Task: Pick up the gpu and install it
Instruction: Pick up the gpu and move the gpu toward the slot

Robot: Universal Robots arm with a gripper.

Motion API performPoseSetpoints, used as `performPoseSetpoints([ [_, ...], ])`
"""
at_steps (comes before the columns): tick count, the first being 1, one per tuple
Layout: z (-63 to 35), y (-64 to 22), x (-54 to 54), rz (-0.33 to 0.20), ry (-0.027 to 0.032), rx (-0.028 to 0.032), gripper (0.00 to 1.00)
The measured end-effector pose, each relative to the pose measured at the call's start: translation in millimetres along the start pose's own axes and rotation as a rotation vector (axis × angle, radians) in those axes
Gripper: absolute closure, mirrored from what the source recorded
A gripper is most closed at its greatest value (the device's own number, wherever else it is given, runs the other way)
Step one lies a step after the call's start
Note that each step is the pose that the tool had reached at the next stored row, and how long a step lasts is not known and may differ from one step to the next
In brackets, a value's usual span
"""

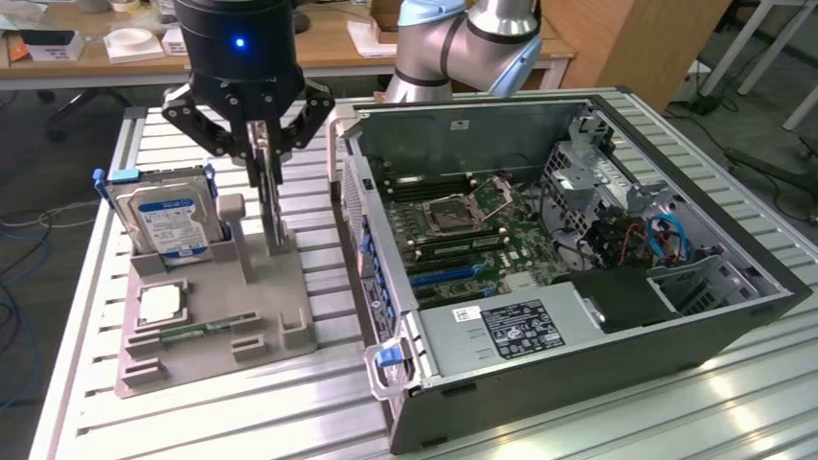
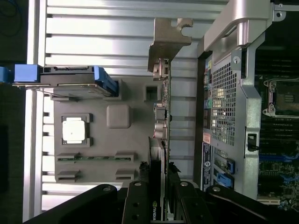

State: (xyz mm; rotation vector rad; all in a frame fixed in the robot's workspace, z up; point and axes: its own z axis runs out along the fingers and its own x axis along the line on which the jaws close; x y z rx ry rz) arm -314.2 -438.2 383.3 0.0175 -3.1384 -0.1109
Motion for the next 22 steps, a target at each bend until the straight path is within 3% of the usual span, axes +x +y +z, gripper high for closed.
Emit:
performPoseSetpoints([
  [22, -9.8, 0.7, 0.0, 0.0, 0.0001, 0.0, 0.74],
])
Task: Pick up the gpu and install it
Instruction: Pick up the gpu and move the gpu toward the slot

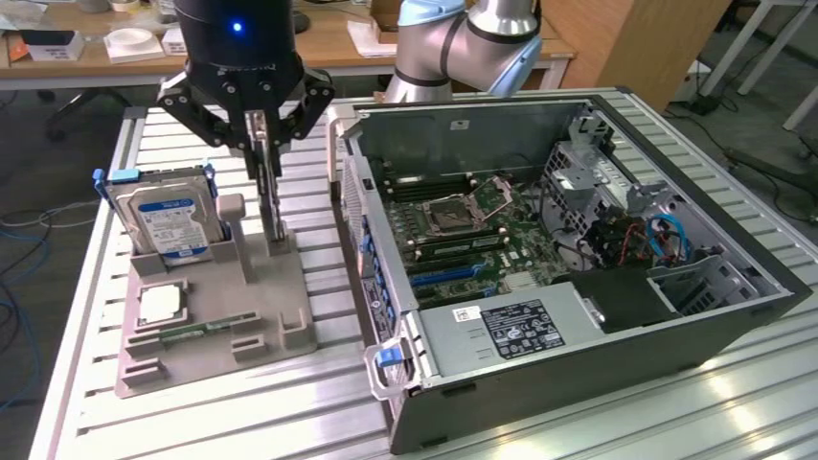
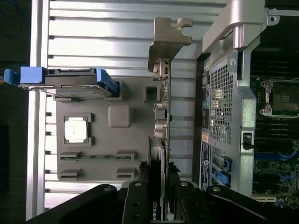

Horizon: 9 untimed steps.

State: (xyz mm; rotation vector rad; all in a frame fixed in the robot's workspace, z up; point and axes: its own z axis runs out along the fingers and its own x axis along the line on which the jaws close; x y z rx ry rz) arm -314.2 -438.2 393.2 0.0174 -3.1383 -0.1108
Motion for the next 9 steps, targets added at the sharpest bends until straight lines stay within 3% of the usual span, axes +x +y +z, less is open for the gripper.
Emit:
performPoseSetpoints([
  [9, -4.4, 0.3, 0.0, 0.0, 0.0, 0.0, 0.74],
])
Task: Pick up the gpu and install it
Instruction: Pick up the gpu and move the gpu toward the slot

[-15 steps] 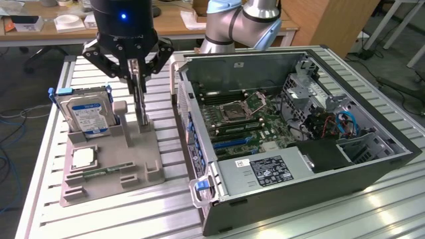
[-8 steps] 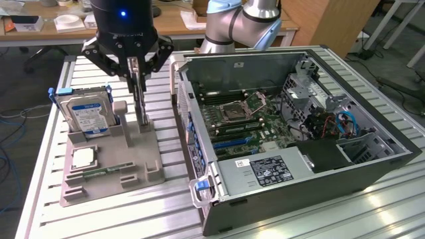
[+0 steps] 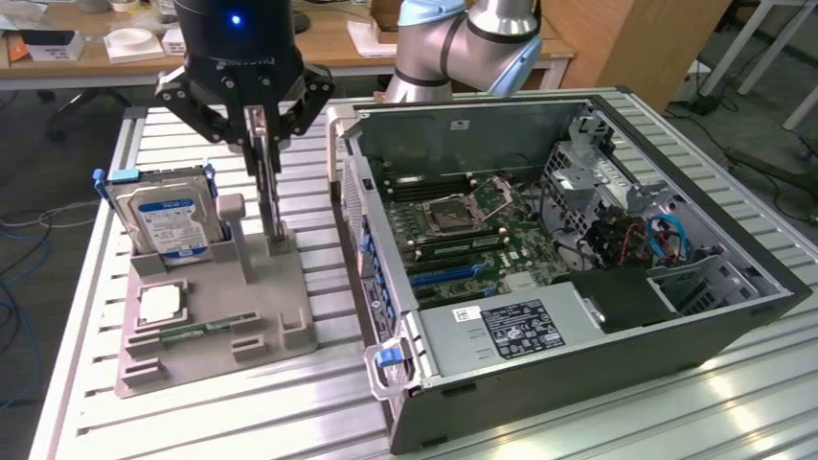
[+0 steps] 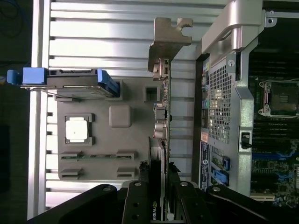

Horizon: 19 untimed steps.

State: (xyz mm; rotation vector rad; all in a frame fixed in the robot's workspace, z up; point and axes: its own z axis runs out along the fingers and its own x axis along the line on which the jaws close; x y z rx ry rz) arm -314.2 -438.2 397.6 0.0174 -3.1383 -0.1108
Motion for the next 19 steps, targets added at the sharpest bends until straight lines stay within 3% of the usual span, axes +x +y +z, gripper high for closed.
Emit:
performPoseSetpoints([
  [14, -8.7, 0.7, 0.0, 0.0, 0.0, 0.0022, 0.74],
  [15, -8.8, 0.8, 0.0, 0.0, 0.0, 0.0086, 0.74],
  [18, -9.0, 0.7, 0.0, 0.0, 0.0007, 0.0508, 0.74],
  [19, -9.1, 0.7, 0.0, 0.0, 0.0007, 0.0592, 0.74],
])
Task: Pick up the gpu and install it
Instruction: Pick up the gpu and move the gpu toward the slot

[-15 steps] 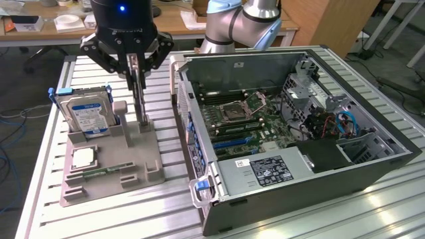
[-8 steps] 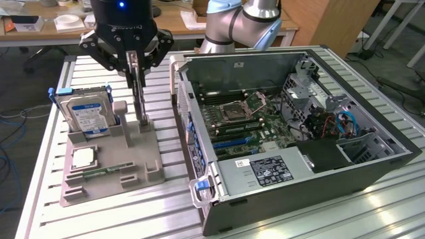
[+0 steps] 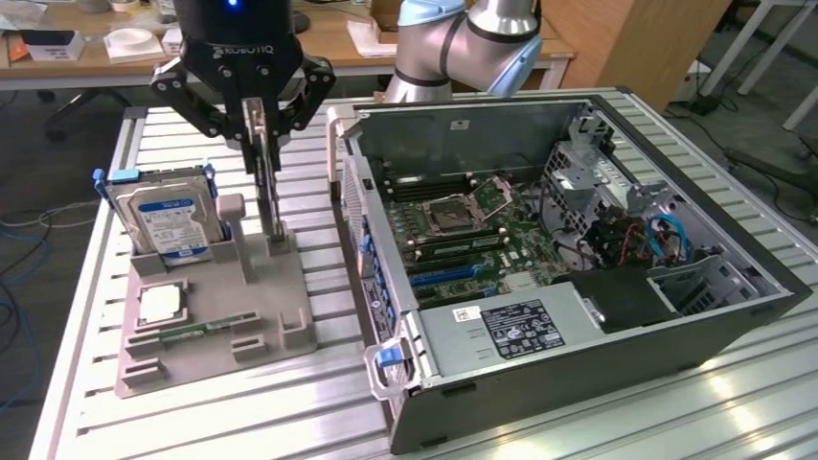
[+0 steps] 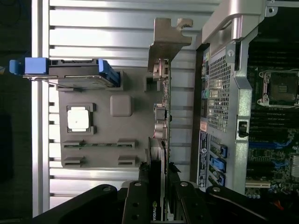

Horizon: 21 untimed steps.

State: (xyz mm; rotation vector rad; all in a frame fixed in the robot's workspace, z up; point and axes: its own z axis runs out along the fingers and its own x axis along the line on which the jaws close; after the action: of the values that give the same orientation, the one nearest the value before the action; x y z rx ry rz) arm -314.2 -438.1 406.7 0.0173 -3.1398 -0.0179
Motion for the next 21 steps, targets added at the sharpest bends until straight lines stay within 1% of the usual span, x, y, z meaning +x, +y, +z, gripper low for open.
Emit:
performPoseSetpoints([
  [1, 0.0, -0.1, 0.0, 0.0, 0.0, 0.0021, 0.74],
  [7, 0.0, 0.0, -0.2, 0.0, 0.0, 0.0023, 0.74],
  [14, -0.5, 0.0, -4.2, 0.0, 0.0001, 0.0022, 0.74],
  [21, -7.3, 0.0, -4.3, 0.0, 0.0001, 0.0023, 0.74],
])
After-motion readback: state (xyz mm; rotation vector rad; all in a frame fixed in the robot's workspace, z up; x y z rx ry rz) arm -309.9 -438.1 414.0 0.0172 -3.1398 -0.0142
